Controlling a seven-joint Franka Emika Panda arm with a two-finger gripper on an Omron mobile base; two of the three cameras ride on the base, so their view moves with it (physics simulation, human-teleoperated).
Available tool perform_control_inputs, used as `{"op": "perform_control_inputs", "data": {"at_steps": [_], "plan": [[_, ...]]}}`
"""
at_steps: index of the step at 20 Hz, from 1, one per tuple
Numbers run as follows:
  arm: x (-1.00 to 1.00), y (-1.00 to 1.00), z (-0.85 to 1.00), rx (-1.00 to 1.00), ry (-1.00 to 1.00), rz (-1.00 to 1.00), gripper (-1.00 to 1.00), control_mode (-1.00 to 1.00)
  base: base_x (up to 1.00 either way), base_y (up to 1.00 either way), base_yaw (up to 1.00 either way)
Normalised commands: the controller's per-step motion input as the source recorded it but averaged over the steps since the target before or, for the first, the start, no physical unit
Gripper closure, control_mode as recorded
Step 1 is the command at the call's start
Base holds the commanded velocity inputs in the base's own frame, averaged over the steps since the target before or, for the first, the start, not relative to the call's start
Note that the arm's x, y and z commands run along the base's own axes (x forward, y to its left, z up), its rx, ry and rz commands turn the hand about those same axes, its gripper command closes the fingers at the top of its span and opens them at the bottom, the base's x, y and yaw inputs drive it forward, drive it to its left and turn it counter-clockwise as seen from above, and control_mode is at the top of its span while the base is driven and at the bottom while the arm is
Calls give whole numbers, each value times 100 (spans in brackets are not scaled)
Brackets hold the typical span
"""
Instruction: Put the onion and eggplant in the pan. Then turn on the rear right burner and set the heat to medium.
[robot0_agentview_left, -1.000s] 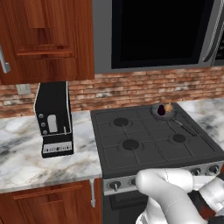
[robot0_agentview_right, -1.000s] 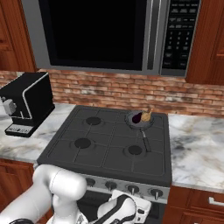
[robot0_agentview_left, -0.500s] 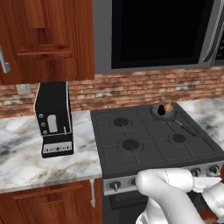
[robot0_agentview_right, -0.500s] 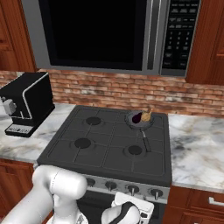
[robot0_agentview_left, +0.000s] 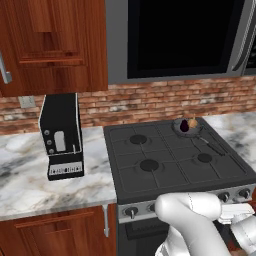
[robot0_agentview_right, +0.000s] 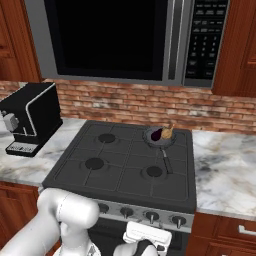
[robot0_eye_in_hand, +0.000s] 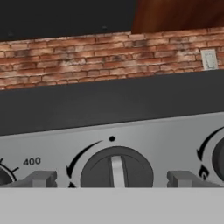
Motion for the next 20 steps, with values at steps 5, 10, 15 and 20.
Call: {"op": "perform_control_inputs", "data": {"at_steps": [5,10,15,20], "plan": [[6,-6,2,-3,-3,1,-100,-100,0,0,0],[9,-15,0,-4,0,0,-100,-100,0,0,0],[10,0,0,-2,0,0,-100,-100,0,0,0],[3,0,0,-1,0,0,-100,-100,0,0,0]]}}
